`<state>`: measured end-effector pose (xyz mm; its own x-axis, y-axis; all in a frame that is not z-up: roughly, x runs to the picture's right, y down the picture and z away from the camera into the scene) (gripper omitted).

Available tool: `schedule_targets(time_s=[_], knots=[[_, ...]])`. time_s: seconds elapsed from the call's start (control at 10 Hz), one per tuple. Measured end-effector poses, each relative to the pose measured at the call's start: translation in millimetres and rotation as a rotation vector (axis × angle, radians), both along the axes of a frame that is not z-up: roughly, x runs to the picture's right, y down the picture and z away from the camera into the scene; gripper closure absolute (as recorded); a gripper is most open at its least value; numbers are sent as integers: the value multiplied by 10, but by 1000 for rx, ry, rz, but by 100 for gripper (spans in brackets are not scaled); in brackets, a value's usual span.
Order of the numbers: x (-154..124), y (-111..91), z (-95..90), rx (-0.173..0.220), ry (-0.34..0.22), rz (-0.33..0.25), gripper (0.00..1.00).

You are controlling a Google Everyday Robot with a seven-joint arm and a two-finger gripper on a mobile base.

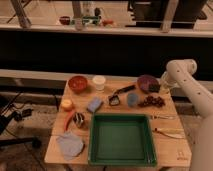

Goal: Wipe purple bowl with eraser

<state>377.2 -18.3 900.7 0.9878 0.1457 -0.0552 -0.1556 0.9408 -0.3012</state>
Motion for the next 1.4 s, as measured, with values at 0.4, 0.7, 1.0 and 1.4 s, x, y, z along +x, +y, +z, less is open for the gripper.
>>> schedule_targets(time_s=[0.4,0.7,1.0,1.4], knots=[[35,-93,134,26,0,52,86],[68,-78,263,20,9,72,86],[131,-70,386,16,25,86,86],[164,-176,540,31,42,89,86]])
